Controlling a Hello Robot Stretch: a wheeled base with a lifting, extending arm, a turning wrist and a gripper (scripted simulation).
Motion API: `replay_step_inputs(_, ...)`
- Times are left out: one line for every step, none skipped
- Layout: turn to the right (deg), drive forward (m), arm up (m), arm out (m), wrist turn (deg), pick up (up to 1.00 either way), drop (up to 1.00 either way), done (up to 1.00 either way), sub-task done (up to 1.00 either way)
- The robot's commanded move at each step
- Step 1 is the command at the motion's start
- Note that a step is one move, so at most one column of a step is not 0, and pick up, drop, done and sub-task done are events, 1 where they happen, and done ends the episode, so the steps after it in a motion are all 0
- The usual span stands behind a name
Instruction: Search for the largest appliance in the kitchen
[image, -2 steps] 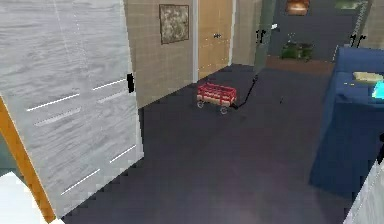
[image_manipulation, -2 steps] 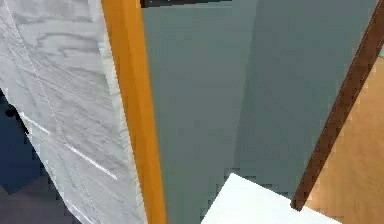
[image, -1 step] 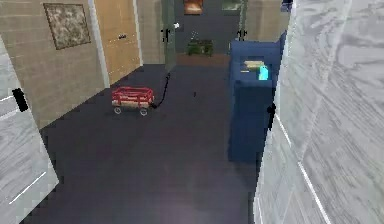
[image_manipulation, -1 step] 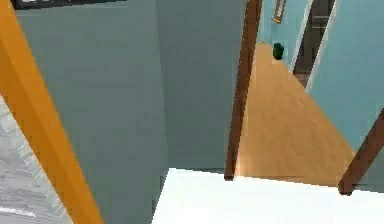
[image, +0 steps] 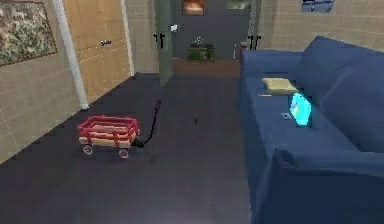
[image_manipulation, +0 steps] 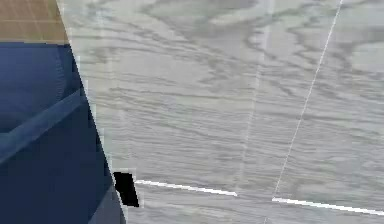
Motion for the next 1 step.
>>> replay_step_inputs(0.0, 0.6, 0.0, 0.0, 0.0, 0.0, 0.0, 0.0, 0.0)
